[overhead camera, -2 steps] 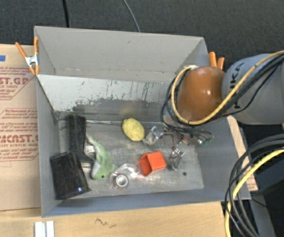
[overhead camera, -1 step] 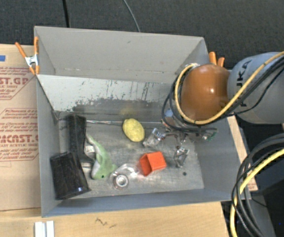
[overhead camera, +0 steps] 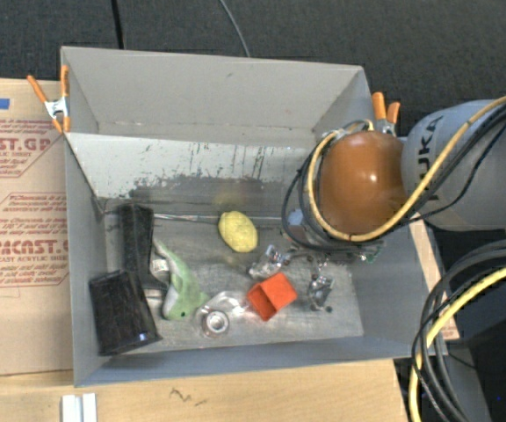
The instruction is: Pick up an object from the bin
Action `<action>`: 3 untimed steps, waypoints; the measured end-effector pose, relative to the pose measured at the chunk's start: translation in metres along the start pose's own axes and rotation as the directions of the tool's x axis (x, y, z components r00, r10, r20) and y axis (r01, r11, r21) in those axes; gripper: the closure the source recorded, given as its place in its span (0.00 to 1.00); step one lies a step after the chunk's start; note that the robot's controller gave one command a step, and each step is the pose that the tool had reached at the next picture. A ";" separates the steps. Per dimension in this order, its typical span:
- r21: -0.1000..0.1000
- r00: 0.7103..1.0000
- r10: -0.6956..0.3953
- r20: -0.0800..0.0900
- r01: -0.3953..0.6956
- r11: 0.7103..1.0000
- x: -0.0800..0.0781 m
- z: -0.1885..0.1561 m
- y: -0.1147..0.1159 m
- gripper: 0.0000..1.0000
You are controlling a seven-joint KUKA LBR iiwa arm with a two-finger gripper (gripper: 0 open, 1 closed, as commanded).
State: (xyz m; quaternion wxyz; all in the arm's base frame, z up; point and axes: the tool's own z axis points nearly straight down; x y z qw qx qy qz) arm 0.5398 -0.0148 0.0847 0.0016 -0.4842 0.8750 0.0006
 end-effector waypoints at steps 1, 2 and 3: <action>0.015 0.985 0.171 0.021 -0.171 0.985 0.045 0.009 0.025 1.00; 0.015 0.985 0.170 0.021 -0.171 0.985 0.045 0.009 0.025 1.00; 0.000 0.982 0.187 -0.001 -0.187 0.982 0.032 -0.115 0.024 1.00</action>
Offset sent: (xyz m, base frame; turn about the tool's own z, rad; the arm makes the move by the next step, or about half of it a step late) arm 0.0000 0.0000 0.0000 0.0000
